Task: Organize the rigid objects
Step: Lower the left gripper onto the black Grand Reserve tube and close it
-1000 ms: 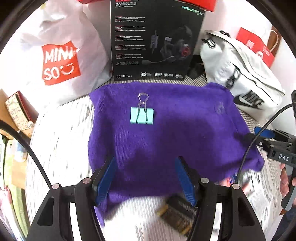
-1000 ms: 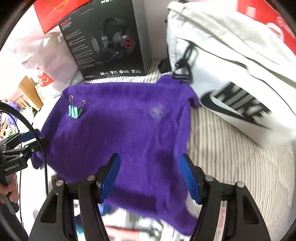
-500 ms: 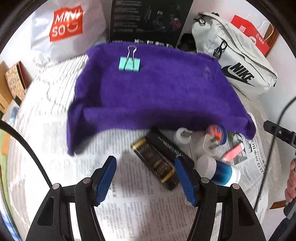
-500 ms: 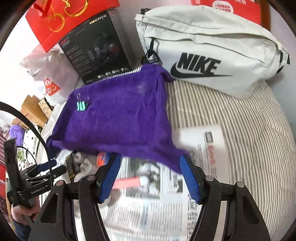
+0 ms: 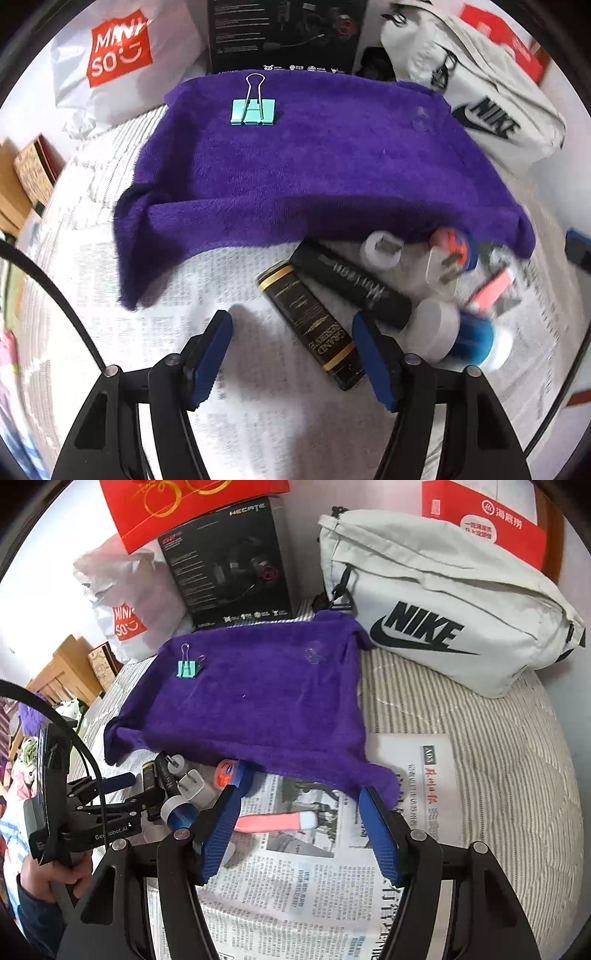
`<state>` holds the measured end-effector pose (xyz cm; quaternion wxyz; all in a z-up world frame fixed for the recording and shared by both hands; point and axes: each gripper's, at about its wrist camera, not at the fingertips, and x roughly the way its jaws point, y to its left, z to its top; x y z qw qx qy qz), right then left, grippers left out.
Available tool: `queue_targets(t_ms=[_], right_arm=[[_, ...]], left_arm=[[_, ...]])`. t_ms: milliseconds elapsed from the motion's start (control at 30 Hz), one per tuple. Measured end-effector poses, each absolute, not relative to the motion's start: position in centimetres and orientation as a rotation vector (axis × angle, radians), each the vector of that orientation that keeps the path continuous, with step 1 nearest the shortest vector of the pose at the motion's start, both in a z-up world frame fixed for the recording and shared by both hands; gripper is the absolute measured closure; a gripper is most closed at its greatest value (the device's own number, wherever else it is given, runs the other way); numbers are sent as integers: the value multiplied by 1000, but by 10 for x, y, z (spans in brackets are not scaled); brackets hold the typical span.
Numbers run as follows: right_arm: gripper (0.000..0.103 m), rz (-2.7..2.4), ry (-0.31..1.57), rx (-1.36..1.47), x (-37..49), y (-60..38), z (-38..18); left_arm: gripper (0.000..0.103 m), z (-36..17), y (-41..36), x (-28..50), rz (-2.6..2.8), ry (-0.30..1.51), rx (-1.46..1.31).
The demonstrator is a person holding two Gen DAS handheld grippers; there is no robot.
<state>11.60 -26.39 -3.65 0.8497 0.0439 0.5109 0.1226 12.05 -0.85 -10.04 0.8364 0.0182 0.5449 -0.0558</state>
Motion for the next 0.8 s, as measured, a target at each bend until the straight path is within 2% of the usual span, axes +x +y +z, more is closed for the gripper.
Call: queue_targets(t_ms=[367, 467, 533, 600, 800], right_arm=[[37, 298, 1098, 88, 116, -256, -50], [37, 300, 1103, 79, 115, -256, -53], [37, 302, 1108, 77, 114, -257, -56], [37, 300, 1115, 77, 113, -259, -60], [37, 291, 1138, 72, 113, -264, -68]], left_arm=[[37, -103, 1, 112, -84, 1139, 74], [50, -103, 1, 109, -98, 1127, 68], [74, -101, 5, 101, -103, 1116, 58], [80, -101, 10, 98, -109, 1116, 43], [80, -104, 8, 105, -112, 1101, 72]])
